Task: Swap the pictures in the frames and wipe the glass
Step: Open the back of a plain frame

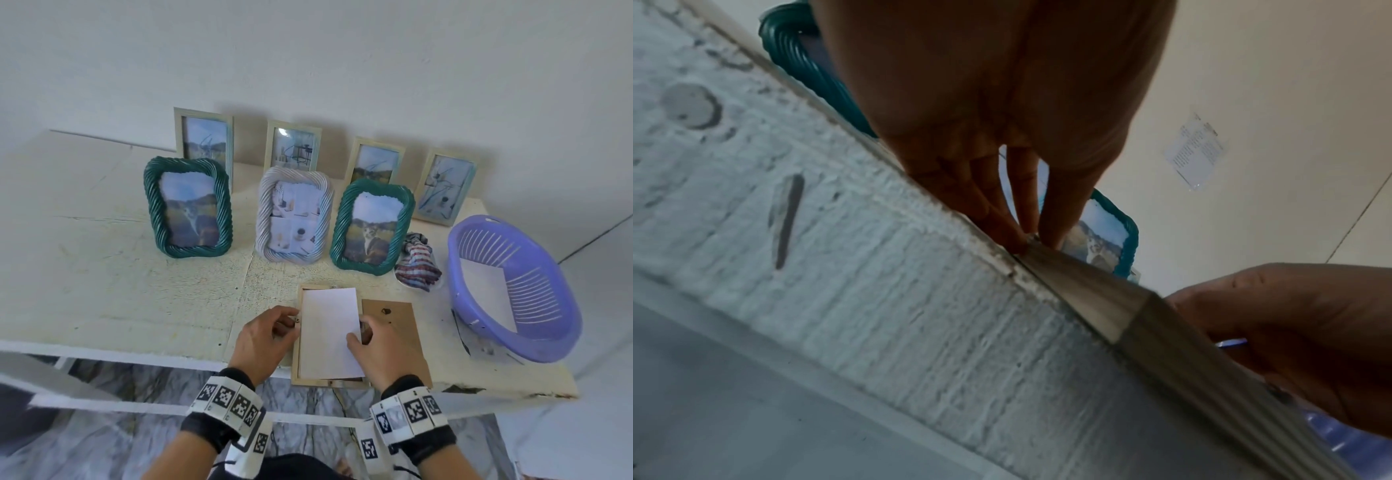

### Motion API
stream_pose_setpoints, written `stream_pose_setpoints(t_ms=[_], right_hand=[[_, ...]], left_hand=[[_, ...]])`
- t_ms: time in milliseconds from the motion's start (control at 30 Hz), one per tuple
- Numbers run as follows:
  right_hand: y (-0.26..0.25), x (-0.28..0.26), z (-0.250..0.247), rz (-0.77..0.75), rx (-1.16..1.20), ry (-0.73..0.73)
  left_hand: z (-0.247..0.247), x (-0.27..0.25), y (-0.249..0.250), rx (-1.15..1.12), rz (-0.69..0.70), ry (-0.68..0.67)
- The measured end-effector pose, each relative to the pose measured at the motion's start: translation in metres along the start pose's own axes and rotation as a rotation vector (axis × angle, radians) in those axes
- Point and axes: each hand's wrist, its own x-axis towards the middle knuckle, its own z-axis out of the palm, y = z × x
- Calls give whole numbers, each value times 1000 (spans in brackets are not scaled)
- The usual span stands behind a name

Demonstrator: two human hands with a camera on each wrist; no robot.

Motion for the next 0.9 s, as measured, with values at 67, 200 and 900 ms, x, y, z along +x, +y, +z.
stream_pose_setpoints(t_ms=[67, 200, 900], right_hand=[[-2, 0, 5, -16, -4, 23], [-3, 3, 15, 44, -78, -12], [46, -7, -25, 117, -360, 40]], left_hand=[[1, 0, 0, 2, -6, 1], [1, 0, -1, 11, -10, 9], [2, -3, -6, -27, 12, 3]])
